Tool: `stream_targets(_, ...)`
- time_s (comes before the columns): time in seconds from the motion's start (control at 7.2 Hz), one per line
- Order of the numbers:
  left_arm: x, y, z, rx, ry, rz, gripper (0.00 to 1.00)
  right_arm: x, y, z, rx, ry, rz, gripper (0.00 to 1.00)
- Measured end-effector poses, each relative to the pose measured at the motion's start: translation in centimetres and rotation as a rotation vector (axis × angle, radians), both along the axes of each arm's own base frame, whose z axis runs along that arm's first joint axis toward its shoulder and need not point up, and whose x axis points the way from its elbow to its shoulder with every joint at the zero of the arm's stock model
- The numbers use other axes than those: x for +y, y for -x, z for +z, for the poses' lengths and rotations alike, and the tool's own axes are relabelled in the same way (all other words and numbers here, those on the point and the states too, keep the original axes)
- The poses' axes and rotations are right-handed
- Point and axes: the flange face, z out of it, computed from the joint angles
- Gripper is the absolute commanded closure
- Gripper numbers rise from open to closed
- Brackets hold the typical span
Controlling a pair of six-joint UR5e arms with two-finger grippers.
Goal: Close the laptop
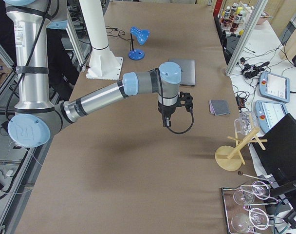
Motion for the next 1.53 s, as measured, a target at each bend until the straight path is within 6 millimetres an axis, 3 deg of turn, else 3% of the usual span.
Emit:
stream_targets(0.28, 2.0, 1.0, 2.6, -0.003, 0.049, -0.001, 0.02, 2.0, -1.7, 3.3, 0.012, 0.036, -0.005, 0.0)
stream_targets(0.69, 2.1, 1.2, 3.7, 0.001, 0.069, -0.004, 0.02, 2.7, -2.2, 4.7, 0.026, 0.006, -0.063, 0.0)
stream_targets(1.11, 1.7, 1.3, 2.1, -0.004, 0.041, -0.009, 0.02, 2.3, -2.1, 5.4, 0.025, 0.006, -0.076, 0.0)
stream_targets(1.53, 2.1, 1.4, 1.9, -0.006, 0.036, -0.013, 0.02, 1.9, -2.0, 5.7, 0.016, 0.012, -0.075, 0.0)
